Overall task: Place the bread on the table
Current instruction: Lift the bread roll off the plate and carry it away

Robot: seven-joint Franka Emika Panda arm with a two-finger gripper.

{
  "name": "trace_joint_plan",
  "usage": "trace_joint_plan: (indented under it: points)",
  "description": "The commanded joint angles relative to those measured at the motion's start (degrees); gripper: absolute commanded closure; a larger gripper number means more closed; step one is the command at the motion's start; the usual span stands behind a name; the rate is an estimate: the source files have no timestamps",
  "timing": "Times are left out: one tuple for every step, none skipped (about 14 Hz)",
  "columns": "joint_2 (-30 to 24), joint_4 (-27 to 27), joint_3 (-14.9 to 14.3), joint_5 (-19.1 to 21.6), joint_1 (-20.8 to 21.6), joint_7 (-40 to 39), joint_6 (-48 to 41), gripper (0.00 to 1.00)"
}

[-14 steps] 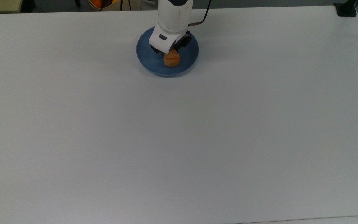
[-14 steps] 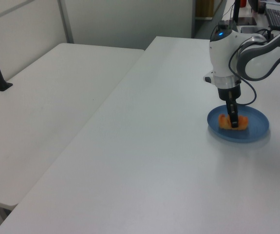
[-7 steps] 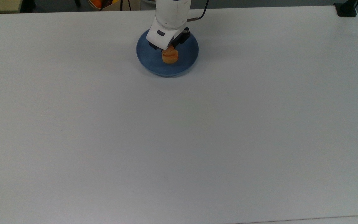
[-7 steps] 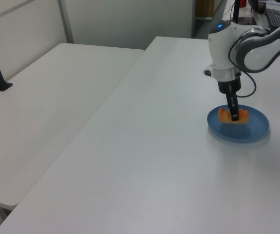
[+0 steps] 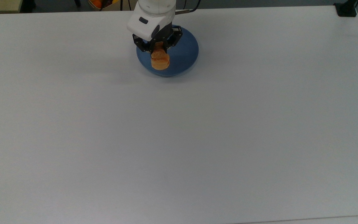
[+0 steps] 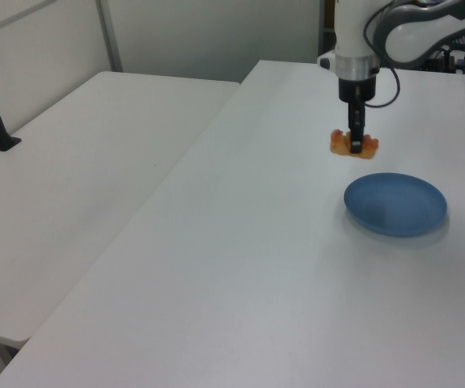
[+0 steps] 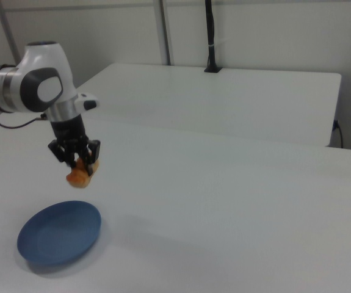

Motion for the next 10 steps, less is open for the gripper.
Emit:
trace_joint_plan:
  points:
    - [8.85,13.84,-0.84,-0.05,0.23,-0.85,-1.45,0.58]
    - [10.70,16.75,-0.84,-0.40,0.14,-1.02,-1.45,0.58]
    - [13.59,20.26,-1.71,-0.58,0.14,-1.02,-1.36,0.58]
    - [15.88,23.25,-2.33,-0.58,0.40,-1.11,-1.27,0.58]
    - [18.34,26.59,-2.51,-0.58,0.49,-1.11,-0.84,0.57]
    - [20.54,28.88,-2.60,-0.67,0.40,-1.11,0.21,0.57]
    - [22.22,30.38,-2.95,-0.58,0.49,-1.02,2.48,0.57]
    - [23.62,30.75,-3.21,-0.58,0.49,-1.02,6.07,0.57]
    - [24.77,30.66,-3.30,-0.58,0.49,-1.02,9.76,0.57]
    - [26.09,30.66,-3.39,-0.67,0.49,-0.94,13.28,0.57]
